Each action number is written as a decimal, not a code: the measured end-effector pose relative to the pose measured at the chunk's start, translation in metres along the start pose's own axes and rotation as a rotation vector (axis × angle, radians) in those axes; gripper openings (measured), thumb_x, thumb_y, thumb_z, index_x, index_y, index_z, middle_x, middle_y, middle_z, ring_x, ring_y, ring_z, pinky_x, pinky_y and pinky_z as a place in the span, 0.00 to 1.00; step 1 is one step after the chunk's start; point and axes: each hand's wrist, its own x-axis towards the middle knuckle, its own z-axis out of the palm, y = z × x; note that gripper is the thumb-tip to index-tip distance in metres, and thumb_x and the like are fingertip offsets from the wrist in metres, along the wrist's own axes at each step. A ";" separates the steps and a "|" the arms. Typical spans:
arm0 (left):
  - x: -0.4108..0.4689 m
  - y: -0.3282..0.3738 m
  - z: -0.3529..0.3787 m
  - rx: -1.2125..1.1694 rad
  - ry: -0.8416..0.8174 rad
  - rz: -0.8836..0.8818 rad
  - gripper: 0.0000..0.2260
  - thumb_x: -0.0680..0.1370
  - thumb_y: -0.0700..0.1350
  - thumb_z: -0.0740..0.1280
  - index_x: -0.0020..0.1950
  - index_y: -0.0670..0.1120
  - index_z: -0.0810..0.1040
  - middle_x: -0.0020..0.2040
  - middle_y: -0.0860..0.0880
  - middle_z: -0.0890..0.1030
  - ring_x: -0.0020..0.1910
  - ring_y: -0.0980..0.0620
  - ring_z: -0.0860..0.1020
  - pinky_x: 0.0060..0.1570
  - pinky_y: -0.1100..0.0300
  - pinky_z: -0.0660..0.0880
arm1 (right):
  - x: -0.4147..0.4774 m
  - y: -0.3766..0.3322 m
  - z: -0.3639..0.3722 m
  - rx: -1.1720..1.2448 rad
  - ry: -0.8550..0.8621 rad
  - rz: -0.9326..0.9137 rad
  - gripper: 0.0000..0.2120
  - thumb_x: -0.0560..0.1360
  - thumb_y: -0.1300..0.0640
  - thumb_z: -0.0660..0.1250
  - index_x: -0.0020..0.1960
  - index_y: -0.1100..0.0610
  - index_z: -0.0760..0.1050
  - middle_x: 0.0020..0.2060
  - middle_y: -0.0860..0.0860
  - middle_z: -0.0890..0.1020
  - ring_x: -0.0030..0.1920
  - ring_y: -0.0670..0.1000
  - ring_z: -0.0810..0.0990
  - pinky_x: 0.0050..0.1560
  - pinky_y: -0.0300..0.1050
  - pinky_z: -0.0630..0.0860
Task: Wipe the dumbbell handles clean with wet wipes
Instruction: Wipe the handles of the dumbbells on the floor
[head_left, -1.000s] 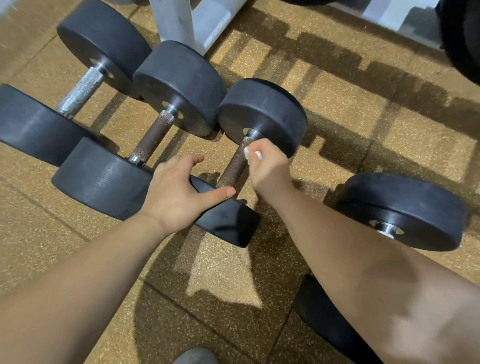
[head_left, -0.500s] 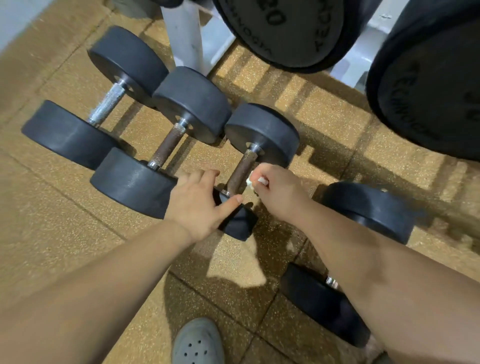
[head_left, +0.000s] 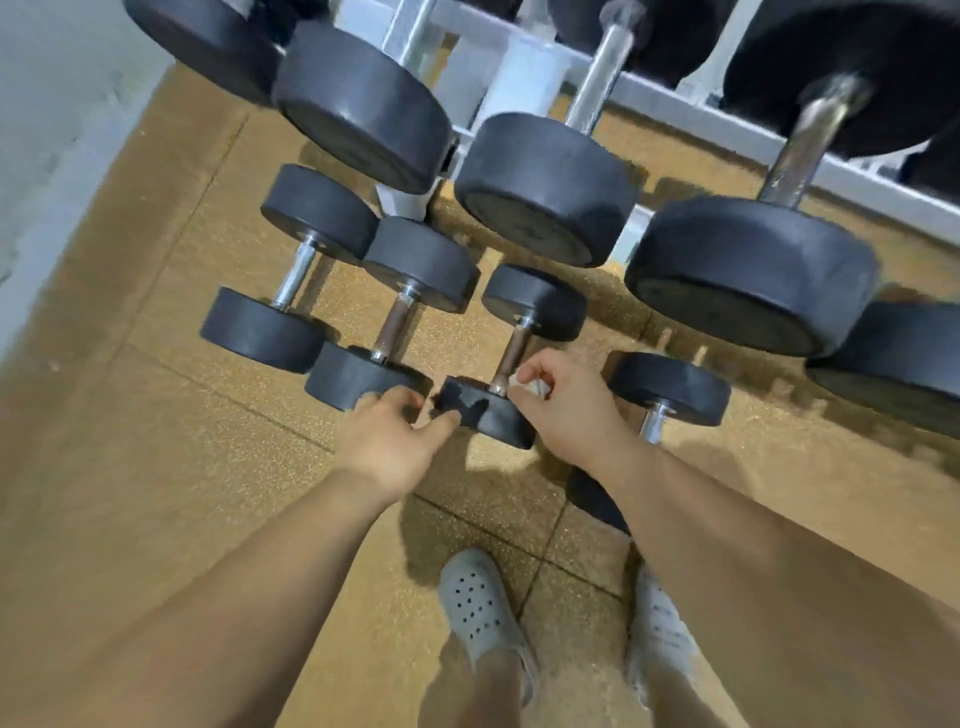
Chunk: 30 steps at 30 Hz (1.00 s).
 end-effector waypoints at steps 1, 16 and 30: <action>-0.006 0.002 -0.009 0.001 0.003 -0.005 0.26 0.74 0.70 0.64 0.61 0.53 0.78 0.59 0.45 0.77 0.59 0.42 0.76 0.59 0.50 0.74 | -0.005 -0.009 -0.001 0.002 0.002 0.007 0.04 0.78 0.52 0.69 0.47 0.48 0.74 0.45 0.47 0.79 0.45 0.47 0.77 0.40 0.40 0.71; 0.010 -0.030 -0.060 -0.049 -0.102 -0.081 0.25 0.76 0.66 0.65 0.67 0.53 0.75 0.65 0.47 0.75 0.64 0.43 0.74 0.63 0.52 0.72 | 0.000 -0.058 0.040 0.132 -0.008 0.195 0.02 0.78 0.52 0.68 0.49 0.48 0.75 0.45 0.46 0.77 0.43 0.48 0.77 0.33 0.37 0.69; 0.168 -0.159 -0.102 0.153 -0.188 0.263 0.25 0.73 0.65 0.68 0.63 0.50 0.76 0.58 0.47 0.76 0.59 0.44 0.76 0.53 0.53 0.74 | 0.070 -0.096 0.191 0.003 0.186 0.227 0.07 0.77 0.56 0.69 0.48 0.60 0.77 0.44 0.55 0.80 0.46 0.53 0.77 0.48 0.44 0.69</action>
